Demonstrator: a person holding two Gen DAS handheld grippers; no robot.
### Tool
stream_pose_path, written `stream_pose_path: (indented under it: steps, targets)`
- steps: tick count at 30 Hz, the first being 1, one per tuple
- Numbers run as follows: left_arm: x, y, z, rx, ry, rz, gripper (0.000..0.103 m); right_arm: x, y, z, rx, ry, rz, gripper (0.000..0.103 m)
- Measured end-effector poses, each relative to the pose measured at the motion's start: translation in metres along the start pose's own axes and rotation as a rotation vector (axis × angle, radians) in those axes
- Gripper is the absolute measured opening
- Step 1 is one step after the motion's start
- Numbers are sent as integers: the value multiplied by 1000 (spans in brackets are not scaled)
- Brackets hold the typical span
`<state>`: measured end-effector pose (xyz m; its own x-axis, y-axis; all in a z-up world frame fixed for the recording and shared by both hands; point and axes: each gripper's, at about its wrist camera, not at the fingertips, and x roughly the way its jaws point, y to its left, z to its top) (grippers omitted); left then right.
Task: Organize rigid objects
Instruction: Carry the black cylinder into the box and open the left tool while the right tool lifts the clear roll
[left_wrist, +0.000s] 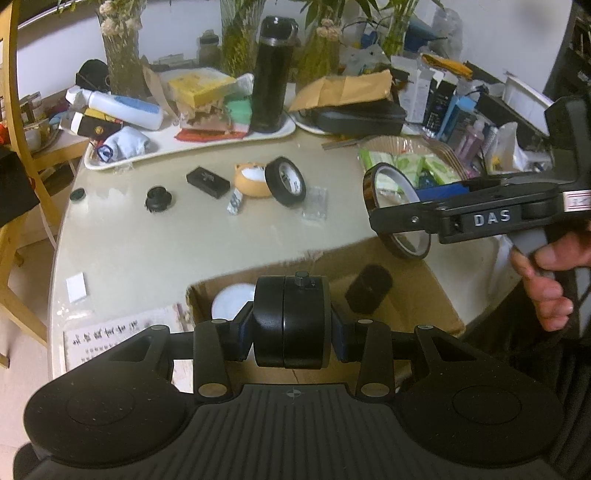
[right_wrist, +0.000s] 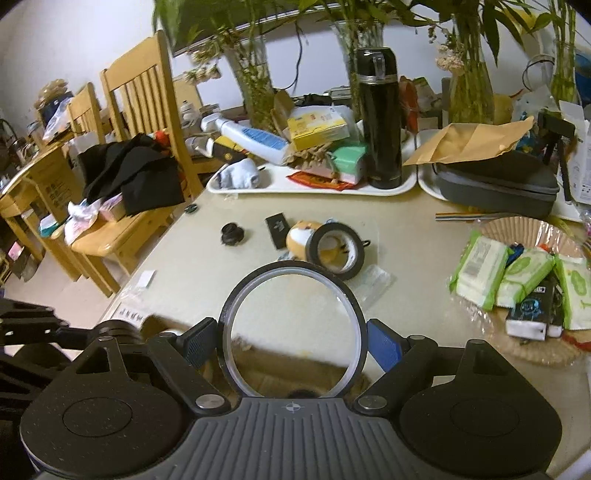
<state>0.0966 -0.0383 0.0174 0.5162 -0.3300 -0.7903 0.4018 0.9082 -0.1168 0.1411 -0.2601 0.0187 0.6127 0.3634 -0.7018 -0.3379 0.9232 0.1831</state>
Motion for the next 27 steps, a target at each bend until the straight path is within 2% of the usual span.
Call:
stream_pose_path:
  steps: [10, 16, 27]
  targets:
    - [18, 0, -22, -50, 102, 60, 40, -6, 19, -19, -56, 38, 0, 87]
    - [30, 1, -23, -80, 133, 84, 40, -3, 24, -25, -64, 66, -4, 87]
    - [23, 5, -17, -115, 81, 68, 43, -3, 22, -27, -45, 66, -22, 87]
